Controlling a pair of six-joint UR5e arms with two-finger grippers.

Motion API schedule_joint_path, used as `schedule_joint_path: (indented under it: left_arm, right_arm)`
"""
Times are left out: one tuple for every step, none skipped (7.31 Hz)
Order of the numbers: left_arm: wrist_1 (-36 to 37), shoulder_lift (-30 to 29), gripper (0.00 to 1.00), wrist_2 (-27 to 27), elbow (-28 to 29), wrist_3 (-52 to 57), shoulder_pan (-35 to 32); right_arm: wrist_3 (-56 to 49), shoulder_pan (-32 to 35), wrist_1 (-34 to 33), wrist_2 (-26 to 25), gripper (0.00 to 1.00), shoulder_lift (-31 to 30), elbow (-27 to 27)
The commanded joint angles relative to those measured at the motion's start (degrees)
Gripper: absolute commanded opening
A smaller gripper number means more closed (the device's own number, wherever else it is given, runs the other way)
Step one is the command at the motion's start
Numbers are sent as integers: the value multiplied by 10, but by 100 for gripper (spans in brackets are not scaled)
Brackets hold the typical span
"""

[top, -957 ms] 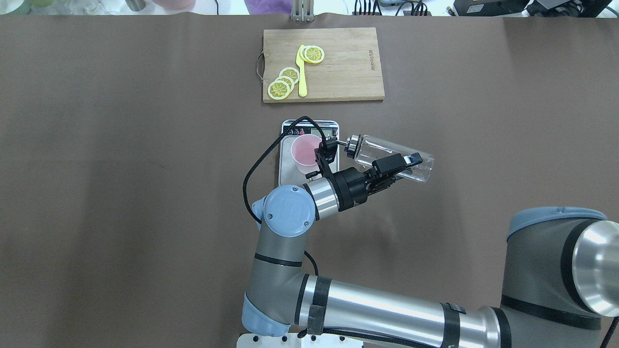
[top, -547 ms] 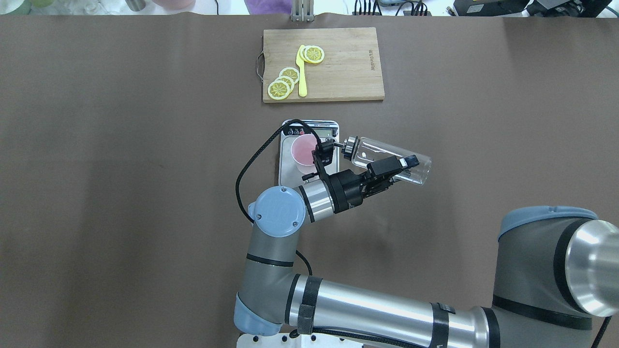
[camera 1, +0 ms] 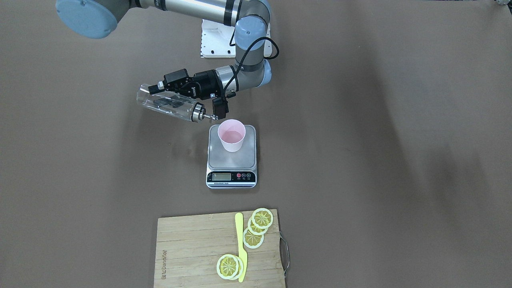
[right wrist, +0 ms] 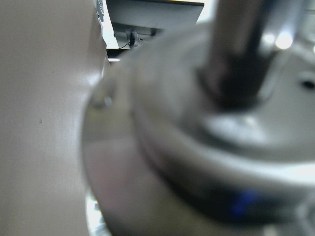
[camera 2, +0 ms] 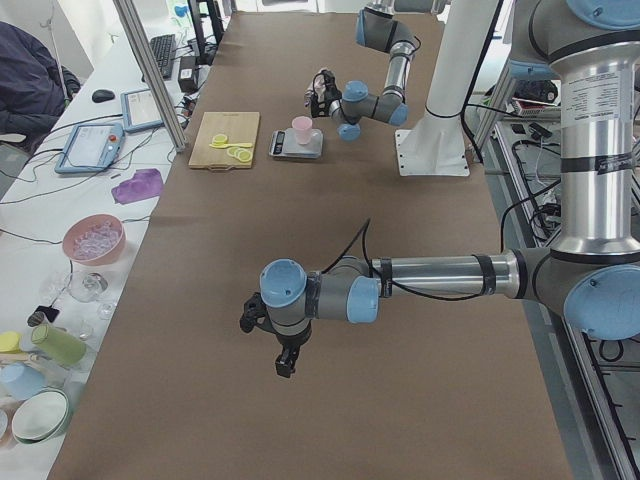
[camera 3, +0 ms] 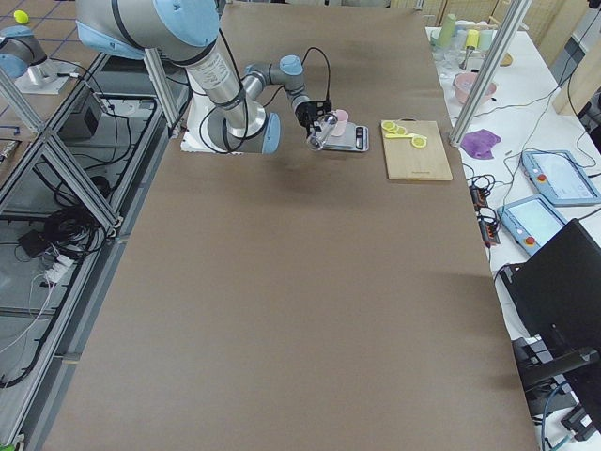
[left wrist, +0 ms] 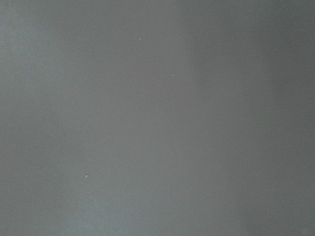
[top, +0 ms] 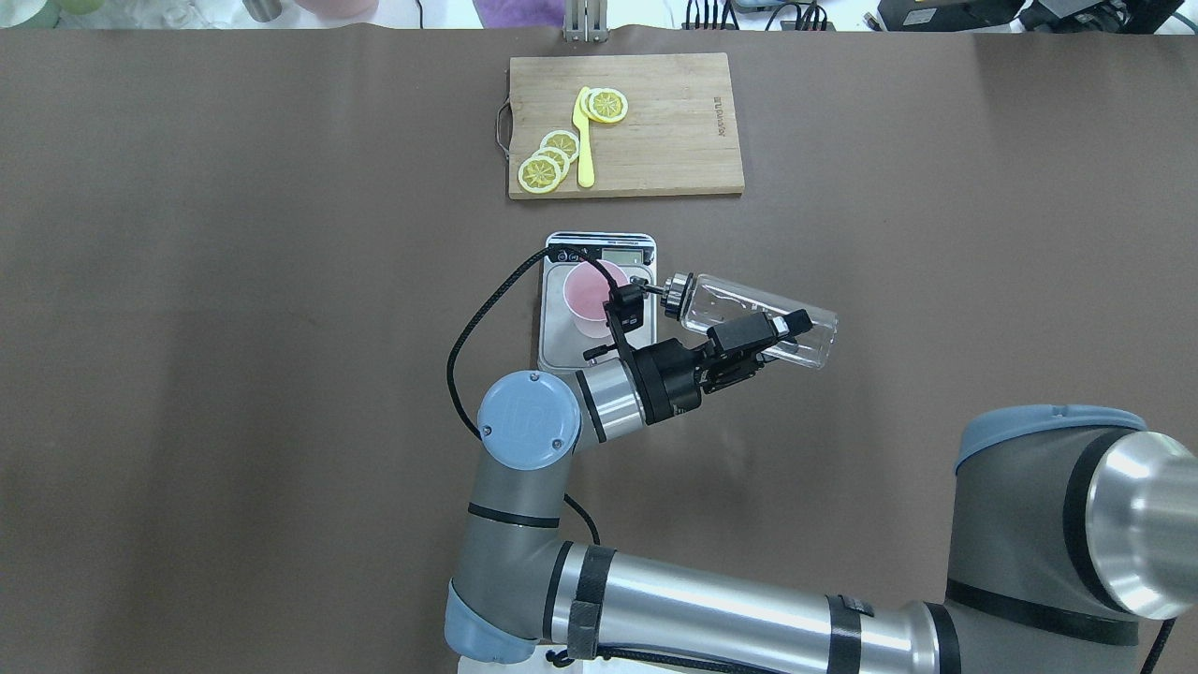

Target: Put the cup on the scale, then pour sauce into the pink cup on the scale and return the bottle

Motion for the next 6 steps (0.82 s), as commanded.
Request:
schedule_joint_path:
  left_arm:
    - [0, 0, 98, 0, 2, 0, 0]
    - [0, 0, 98, 0, 1, 0, 0]
    - [0, 0, 98, 0, 1, 0, 0]
    - [0, 0, 98, 0, 2, 0, 0]
    - [0, 0, 98, 0, 2, 0, 0]
    - [0, 0, 98, 0, 2, 0, 0]
  right_arm:
    - [7, -1, -19, 1, 0, 6, -5]
    - [7, -1, -23, 2, 0, 13, -17]
    - [8, -1, -23, 3, 0, 19, -32]
    - [13, -2, -24, 2, 0, 20, -35]
    - [14, -1, -32, 2, 0, 21, -35]
    - [15, -2, -35, 3, 0, 21, -35]
